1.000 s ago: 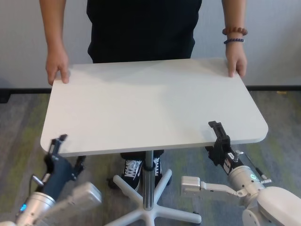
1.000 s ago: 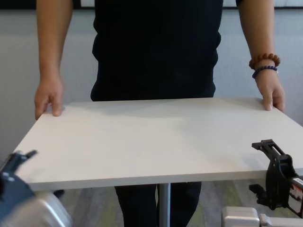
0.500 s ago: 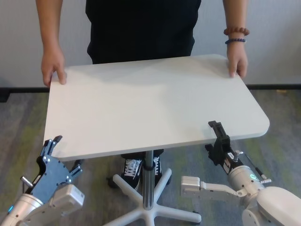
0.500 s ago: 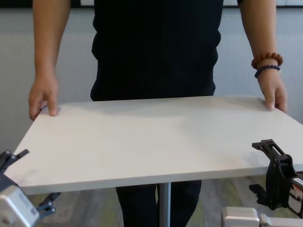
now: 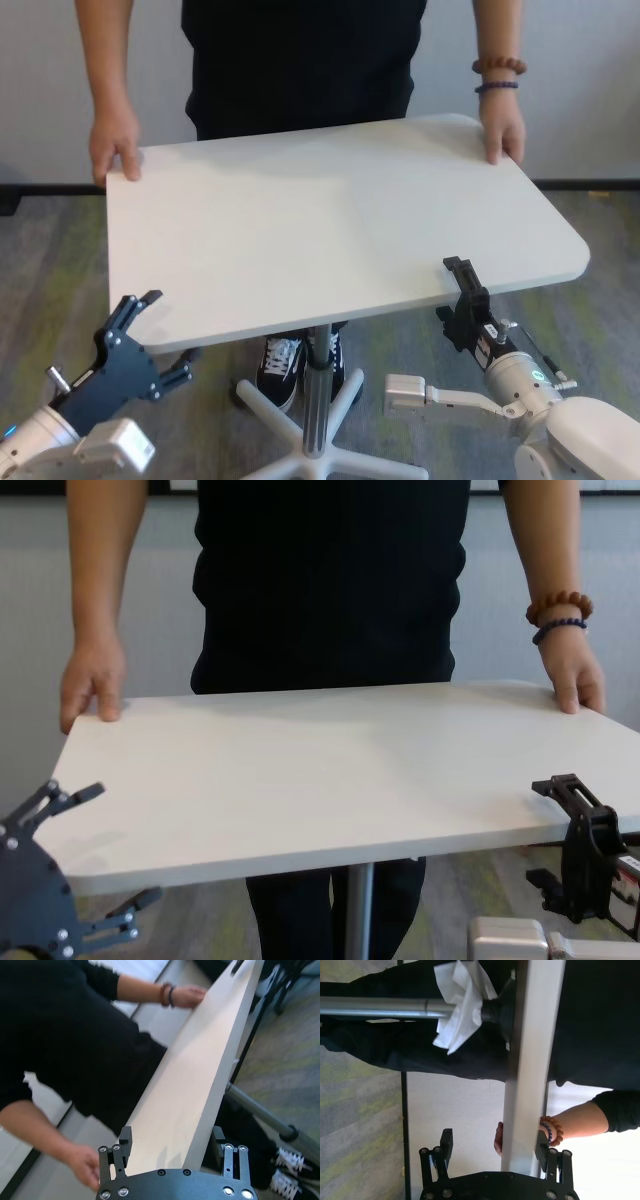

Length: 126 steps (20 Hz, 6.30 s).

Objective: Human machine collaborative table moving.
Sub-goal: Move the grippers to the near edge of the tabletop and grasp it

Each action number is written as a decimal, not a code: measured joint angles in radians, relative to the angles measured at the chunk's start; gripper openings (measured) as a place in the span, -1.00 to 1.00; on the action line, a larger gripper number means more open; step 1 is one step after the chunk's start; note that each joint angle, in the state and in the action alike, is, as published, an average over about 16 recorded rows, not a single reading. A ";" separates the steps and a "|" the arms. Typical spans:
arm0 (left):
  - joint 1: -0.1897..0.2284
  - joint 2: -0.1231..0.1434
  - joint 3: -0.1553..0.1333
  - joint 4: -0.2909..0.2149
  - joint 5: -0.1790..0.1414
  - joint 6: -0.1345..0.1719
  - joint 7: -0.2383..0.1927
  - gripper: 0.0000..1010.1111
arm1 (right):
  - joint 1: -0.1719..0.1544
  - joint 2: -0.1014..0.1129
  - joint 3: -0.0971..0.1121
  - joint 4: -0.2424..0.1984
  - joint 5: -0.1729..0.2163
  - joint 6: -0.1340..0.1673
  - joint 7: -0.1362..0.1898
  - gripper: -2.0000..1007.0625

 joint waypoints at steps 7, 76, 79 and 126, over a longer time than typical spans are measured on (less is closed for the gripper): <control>-0.007 0.029 0.018 -0.029 0.122 0.034 -0.014 0.98 | 0.000 0.000 0.000 0.000 0.000 0.001 0.000 1.00; -0.030 -0.124 0.125 -0.041 0.758 0.672 -0.102 0.98 | 0.000 0.001 -0.001 0.000 0.000 0.001 0.000 1.00; -0.040 -0.129 0.131 -0.032 0.758 0.673 -0.104 0.98 | 0.000 0.001 -0.001 0.000 0.000 0.001 0.000 1.00; -0.081 -0.160 0.144 0.030 0.738 0.676 -0.082 0.39 | 0.000 0.001 -0.001 0.000 0.000 0.001 0.000 0.61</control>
